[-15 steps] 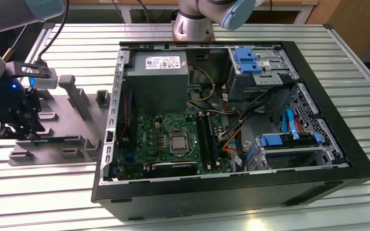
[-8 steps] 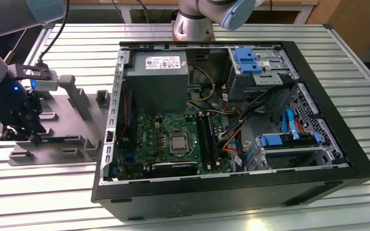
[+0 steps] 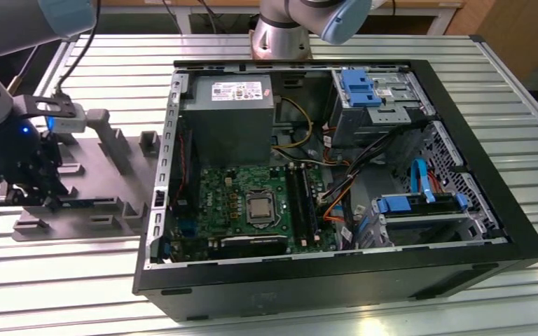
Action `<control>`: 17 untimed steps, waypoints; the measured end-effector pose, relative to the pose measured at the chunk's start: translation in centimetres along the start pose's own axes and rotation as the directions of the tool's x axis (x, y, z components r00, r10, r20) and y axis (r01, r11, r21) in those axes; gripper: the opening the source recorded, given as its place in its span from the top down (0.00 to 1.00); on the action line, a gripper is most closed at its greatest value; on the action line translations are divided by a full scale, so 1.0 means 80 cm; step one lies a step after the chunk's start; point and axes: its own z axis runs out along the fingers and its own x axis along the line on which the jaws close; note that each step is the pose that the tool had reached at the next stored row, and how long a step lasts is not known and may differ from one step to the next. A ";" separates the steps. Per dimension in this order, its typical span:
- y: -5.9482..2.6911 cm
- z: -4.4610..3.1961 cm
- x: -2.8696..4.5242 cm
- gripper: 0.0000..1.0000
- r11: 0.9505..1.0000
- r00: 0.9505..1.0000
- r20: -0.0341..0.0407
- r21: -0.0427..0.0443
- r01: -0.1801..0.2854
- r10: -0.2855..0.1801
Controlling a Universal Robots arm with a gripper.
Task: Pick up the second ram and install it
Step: 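Pick up the second ram and move it above second insertion slot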
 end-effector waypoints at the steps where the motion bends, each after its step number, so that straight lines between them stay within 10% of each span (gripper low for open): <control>1: 0.000 0.0005 0.0000 0.69 1.000 1.000 -0.001 0.000 0.000 0.000; 17: -0.005 0.0165 -0.0009 0.69 1.000 1.000 -0.009 0.000 0.001 -0.001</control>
